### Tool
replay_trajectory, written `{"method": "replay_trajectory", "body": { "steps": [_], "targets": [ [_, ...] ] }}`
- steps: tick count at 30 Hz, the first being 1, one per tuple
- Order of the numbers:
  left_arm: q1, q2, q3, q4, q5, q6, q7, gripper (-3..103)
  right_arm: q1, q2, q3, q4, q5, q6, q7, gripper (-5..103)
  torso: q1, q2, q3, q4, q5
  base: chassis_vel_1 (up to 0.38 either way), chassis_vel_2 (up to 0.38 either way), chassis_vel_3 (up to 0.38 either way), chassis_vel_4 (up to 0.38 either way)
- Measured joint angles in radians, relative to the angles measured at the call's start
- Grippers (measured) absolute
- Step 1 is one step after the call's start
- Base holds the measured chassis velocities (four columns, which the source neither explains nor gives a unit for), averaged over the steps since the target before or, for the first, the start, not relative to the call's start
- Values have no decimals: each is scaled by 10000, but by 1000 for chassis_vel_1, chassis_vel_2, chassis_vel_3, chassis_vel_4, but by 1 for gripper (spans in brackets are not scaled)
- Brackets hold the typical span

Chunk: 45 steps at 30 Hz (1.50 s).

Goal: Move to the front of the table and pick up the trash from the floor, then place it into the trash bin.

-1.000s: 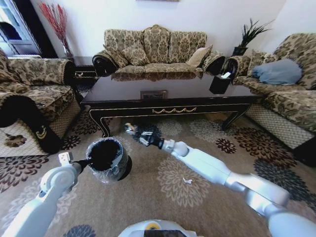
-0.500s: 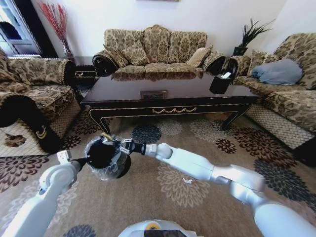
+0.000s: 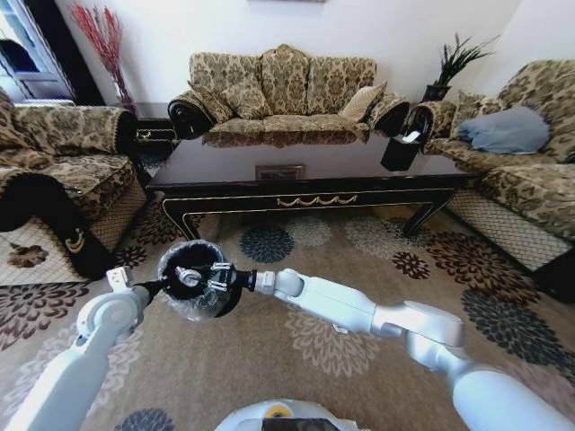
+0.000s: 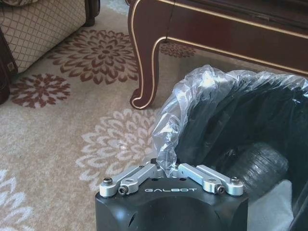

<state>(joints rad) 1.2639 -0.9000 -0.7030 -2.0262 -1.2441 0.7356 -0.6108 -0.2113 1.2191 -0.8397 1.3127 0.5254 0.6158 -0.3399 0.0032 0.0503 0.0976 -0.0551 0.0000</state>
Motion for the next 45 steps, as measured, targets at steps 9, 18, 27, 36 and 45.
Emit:
{"method": "replay_trajectory", "body": {
  "steps": [9, 18, 27, 36, 45],
  "targets": [
    [306, -40, -182, -163, 15, -2, -2, 2, -69, -1245, 811, 602, 153, -57, 15, 72, -2, 0, 0, -1, 3, 0, 0, 0, 0],
    [941, -208, -656, -687, 22, -1, -98, 2, -1210, -3190, 1776, 1122, 409, -1709, 879, 100, -2, 0, -1, 1, 2, 0, 0, 0, 0],
    [1108, -256, -784, -886, 68, -2, -112, 2, -3255, -4223, 3215, -192, -744, -2029, 732, 100, -2, 0, -1, -1, 3, 0, 0, 0, 0],
    [1033, -118, -566, -835, 158, -2, -111, 2, -5689, -4375, 5601, -1106, -1039, -1839, 612, 100, -2, 0, -2, 2, 5, 0, 0, 0, 0],
    [856, 88, -405, -753, 125, -1, -80, 2, -8098, -4160, 7494, -1593, -1604, -1612, 972, 100, -2, 0, -1, -2, 6, 0, 0, 0, 0]
  ]
}}
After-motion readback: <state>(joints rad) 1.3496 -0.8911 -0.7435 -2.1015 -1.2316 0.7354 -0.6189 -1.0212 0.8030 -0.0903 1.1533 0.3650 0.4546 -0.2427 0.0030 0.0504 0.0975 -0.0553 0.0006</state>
